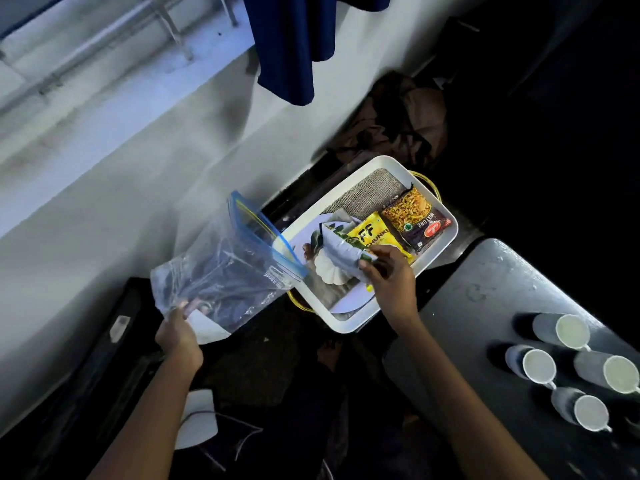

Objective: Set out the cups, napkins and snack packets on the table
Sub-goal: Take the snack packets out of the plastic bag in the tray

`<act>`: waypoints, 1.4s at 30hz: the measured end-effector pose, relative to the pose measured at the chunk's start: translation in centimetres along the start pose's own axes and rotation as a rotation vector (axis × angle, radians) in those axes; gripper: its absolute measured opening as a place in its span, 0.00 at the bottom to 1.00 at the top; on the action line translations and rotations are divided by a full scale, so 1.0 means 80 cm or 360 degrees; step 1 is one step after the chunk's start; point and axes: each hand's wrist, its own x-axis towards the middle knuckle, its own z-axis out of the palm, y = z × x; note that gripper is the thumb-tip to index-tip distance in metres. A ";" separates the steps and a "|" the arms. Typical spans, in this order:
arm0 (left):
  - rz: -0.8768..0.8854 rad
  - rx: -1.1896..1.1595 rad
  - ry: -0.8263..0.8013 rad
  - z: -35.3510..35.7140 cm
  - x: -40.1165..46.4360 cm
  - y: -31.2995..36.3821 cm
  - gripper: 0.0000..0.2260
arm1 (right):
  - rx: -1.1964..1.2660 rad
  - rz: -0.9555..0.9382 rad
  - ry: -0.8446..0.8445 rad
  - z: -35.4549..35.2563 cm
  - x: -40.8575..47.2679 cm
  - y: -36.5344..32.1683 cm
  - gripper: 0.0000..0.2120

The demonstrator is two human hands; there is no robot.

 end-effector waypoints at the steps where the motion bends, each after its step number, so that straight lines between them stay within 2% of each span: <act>1: 0.0001 -0.0007 0.0013 -0.002 0.000 -0.002 0.08 | -0.0167 -0.0141 0.0028 0.006 -0.006 0.004 0.12; 4: 0.0004 -0.0034 0.0045 -0.002 -0.005 -0.008 0.14 | -0.0692 -0.0529 0.0001 0.022 -0.027 0.020 0.17; 7: -0.0015 -0.0039 0.0028 0.002 -0.013 -0.010 0.14 | -0.1363 -0.0892 -0.0186 0.029 -0.041 0.045 0.25; 8: -0.0028 -0.0046 0.0026 0.004 -0.014 -0.011 0.14 | -0.1590 -0.0900 -0.0357 0.028 -0.043 0.055 0.27; 11: -0.0036 -0.0013 0.0017 0.008 -0.015 -0.012 0.13 | -0.1974 -0.0496 -0.0905 0.022 -0.054 0.085 0.29; 16: -0.0036 0.0112 -0.0022 0.013 -0.020 -0.012 0.12 | -0.2164 -0.0414 -0.0951 0.017 -0.066 0.094 0.30; 19: -0.0007 0.0131 -0.0016 0.016 -0.027 -0.010 0.10 | -0.1965 -0.0301 -0.0895 0.023 -0.062 0.073 0.28; 22: 0.0045 0.0146 -0.0044 0.026 -0.047 -0.002 0.09 | -0.1556 -0.0242 -0.0579 0.030 -0.066 0.038 0.28; 25: 0.0132 0.0130 -0.0064 0.039 -0.069 0.006 0.10 | -0.1183 -0.0323 -0.0350 0.037 -0.074 0.000 0.35; 27: 0.0205 0.0148 -0.0187 0.047 -0.087 0.012 0.11 | -0.0961 -0.0346 -0.0305 0.043 -0.080 -0.023 0.41; 30: 0.0284 0.0263 -0.0388 0.062 -0.109 0.018 0.09 | -0.0648 -0.0157 -0.0297 0.045 -0.085 -0.050 0.49; 32: 0.0179 0.0275 -0.0517 0.071 -0.124 0.028 0.09 | -0.0480 0.0033 -0.0337 0.038 -0.083 -0.063 0.53; 35: -0.0172 0.0241 -0.0831 0.082 -0.146 0.045 0.12 | -0.0242 0.0154 -0.0445 0.022 -0.084 -0.077 0.54; 39: -0.0535 0.0110 -0.1397 0.095 -0.181 0.062 0.19 | 0.0154 0.0136 -0.0604 0.011 -0.093 -0.089 0.49; 42: -0.0708 0.0041 -0.1615 0.104 -0.205 0.061 0.23 | 0.0365 0.0228 -0.0702 0.009 -0.101 -0.096 0.39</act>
